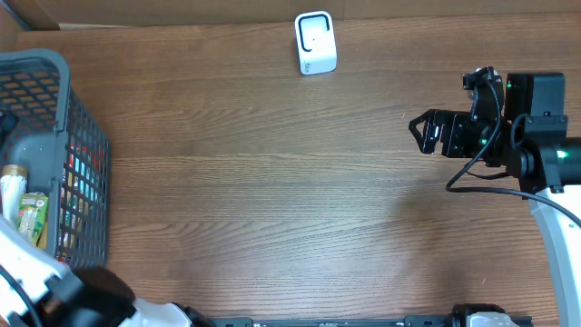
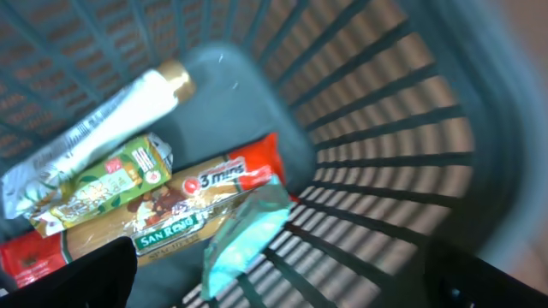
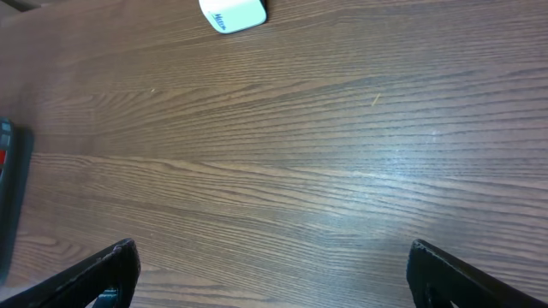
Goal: Scan the item barcode
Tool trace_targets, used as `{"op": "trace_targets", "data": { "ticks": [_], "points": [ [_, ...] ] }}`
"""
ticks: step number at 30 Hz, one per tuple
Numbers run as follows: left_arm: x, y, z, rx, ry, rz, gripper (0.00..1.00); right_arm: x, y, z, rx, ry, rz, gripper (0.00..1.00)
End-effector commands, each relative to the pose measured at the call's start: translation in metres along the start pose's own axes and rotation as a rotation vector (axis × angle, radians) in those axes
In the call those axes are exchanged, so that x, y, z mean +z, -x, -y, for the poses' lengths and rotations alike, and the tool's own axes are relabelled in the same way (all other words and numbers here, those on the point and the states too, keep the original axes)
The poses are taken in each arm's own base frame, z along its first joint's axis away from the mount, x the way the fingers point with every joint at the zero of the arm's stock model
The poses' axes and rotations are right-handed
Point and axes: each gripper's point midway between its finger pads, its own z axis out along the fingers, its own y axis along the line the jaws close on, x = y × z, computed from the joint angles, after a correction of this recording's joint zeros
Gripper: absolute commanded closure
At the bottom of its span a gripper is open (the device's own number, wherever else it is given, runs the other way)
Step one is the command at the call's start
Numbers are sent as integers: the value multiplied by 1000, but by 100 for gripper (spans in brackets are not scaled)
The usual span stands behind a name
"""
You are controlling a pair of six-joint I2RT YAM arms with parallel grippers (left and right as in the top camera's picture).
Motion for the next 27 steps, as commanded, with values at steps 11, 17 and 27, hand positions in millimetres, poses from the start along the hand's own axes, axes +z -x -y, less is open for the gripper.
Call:
{"op": "trace_targets", "data": {
  "ticks": [11,17,27],
  "points": [
    [104,-51,-27,216,27,-358,8,11,3,1,1,6,-31,0],
    [145,-87,-23,265,-3,-514,12,11,3,2,2,5,-33,0],
    [170,-112,-6,344,10,-532,14,11,3,2,1,6,-30,0]
  ]
}}
